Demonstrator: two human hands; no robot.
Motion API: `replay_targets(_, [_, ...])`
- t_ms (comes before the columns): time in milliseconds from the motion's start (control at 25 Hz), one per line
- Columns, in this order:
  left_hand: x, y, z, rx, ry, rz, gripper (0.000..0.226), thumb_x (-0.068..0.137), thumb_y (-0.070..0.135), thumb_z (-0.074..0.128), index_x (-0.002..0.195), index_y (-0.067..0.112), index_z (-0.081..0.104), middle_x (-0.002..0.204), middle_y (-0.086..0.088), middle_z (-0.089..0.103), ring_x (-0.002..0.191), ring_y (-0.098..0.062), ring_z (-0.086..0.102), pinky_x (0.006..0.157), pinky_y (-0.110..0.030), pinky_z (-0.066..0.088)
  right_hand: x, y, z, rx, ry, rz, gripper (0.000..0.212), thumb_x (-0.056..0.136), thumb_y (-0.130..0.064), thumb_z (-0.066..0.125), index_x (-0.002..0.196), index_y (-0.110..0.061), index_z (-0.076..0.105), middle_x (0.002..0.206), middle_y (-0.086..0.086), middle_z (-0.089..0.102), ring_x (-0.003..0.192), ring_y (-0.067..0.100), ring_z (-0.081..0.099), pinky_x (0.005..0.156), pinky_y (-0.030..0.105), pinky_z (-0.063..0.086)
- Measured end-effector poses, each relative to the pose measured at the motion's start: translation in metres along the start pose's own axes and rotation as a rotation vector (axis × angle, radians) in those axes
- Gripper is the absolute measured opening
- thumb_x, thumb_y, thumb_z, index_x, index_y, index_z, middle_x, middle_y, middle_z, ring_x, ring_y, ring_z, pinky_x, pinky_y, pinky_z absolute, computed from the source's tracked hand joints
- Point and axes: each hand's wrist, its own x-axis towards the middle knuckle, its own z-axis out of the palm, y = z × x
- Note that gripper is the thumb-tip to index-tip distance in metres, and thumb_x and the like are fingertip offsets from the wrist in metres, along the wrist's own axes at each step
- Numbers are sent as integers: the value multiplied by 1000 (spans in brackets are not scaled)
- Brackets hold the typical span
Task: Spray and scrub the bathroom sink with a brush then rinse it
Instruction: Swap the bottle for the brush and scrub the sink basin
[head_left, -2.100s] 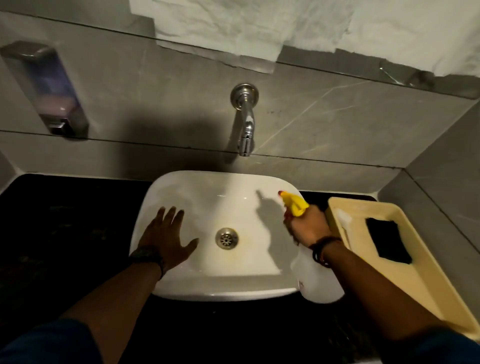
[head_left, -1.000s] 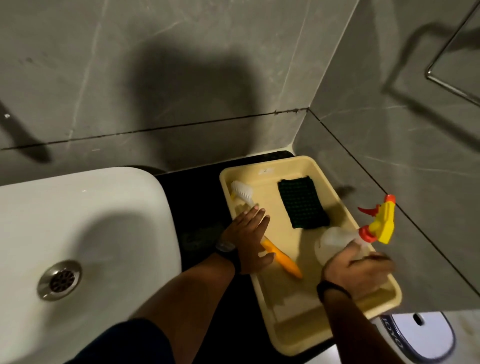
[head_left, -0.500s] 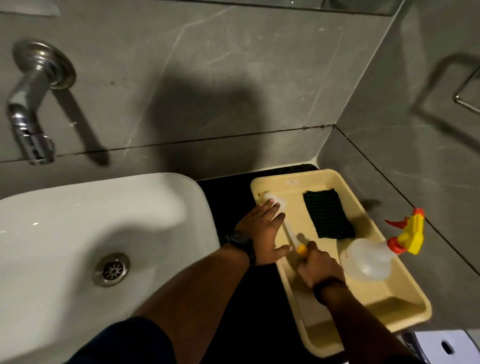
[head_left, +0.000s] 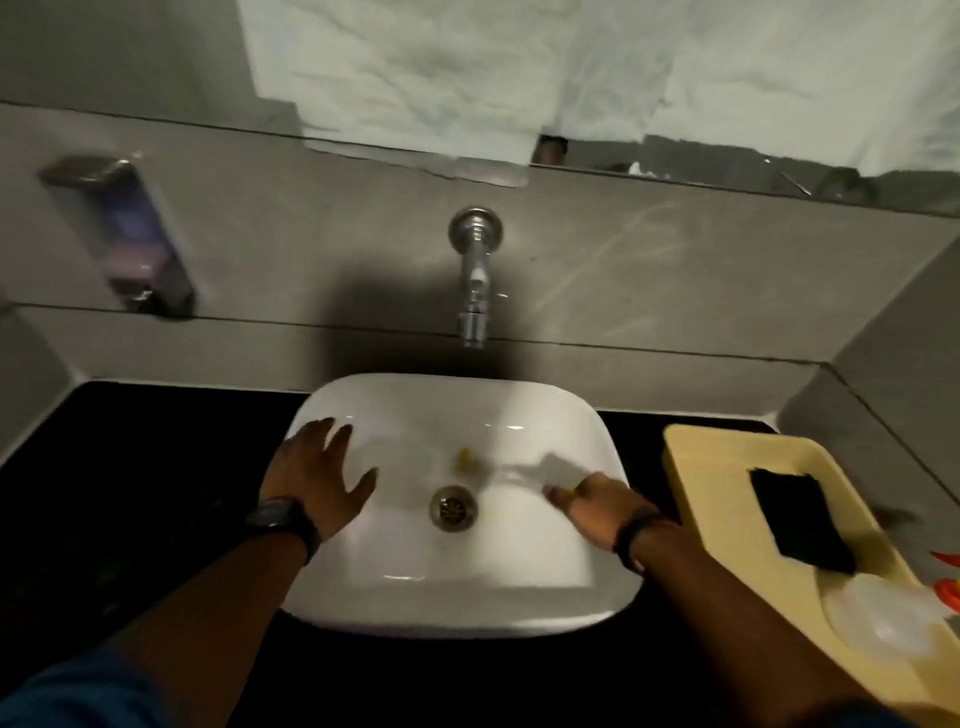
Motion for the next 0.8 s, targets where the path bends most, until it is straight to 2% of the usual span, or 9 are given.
replay_targets(80, [-14, -45, 5, 28, -65, -125, 90, 78, 66, 45, 144, 10, 21, 152, -16, 28, 140, -33, 20, 115, -46, 20, -1, -39, 36, -126, -115, -13, 69, 82, -67, 48, 119, -9, 58, 126, 17, 61, 112, 32, 58, 84, 31, 43])
replay_targets(200, [-25, -56, 22, -84, -186, -120, 100, 78, 68, 37, 145, 6, -2, 157, -18, 4, 144, -33, 1, 118, -43, 5, 5, -76, 78, -106, -167, 31, 70, 78, -70, 44, 116, -13, 57, 121, 14, 64, 105, 30, 60, 85, 34, 46])
replay_targets(440, [-27, -46, 36, -67, -64, -2, 91, 85, 56, 38, 144, 2, -4, 157, -18, -8, 144, -29, -11, 116, -38, -9, 23, -70, 66, -59, 126, 273, 72, 86, -61, 45, 130, -5, 49, 136, 21, 54, 119, 37, 53, 97, 39, 42])
replay_targets(520, [-26, -44, 35, -72, -60, 14, 85, 88, 51, 37, 144, 1, -2, 157, -17, -4, 144, -27, -9, 117, -37, -7, 15, -60, 59, 37, 30, 287, 63, 87, -59, 50, 122, -6, 54, 120, 20, 62, 98, 29, 63, 82, 33, 49])
replay_targets(560, [-26, -44, 34, -77, -63, 14, 82, 89, 49, 37, 145, 1, -1, 157, -17, -2, 145, -27, -8, 117, -38, -7, 8, -64, 64, 73, -74, 252, 55, 85, -61, 52, 107, -12, 59, 98, 15, 68, 74, 21, 65, 65, 27, 48])
replay_targets(600, [-25, -43, 33, -80, -67, 17, 80, 90, 47, 37, 145, 2, 1, 157, -17, 0, 145, -27, -6, 117, -38, -6, 2, -72, 73, 80, -172, 202, 49, 82, -64, 53, 92, -17, 58, 76, 7, 64, 53, 14, 58, 52, 23, 43])
replay_targets(640, [-25, -43, 33, -80, -68, 21, 78, 90, 45, 38, 145, 2, 2, 157, -17, 1, 145, -28, -5, 117, -38, -5, 0, -77, 84, 50, -231, 147, 50, 78, -68, 53, 87, -19, 56, 68, 2, 59, 47, 12, 54, 49, 23, 40])
replay_targets(720, [-24, -41, 32, -63, -66, 27, 75, 90, 43, 38, 145, 3, 4, 157, -17, 4, 145, -28, -3, 117, -39, -3, 3, -77, 98, -43, -190, 50, 61, 78, -71, 48, 107, -18, 58, 95, 9, 67, 81, 22, 65, 71, 30, 48])
replay_targets(800, [-23, -40, 30, -32, -74, 46, 74, 90, 42, 38, 145, 4, 5, 158, -17, 4, 145, -28, -2, 117, -39, -1, 9, -62, 79, -78, 9, 151, 74, 83, -68, 46, 128, -10, 52, 130, 18, 59, 116, 33, 56, 94, 36, 43])
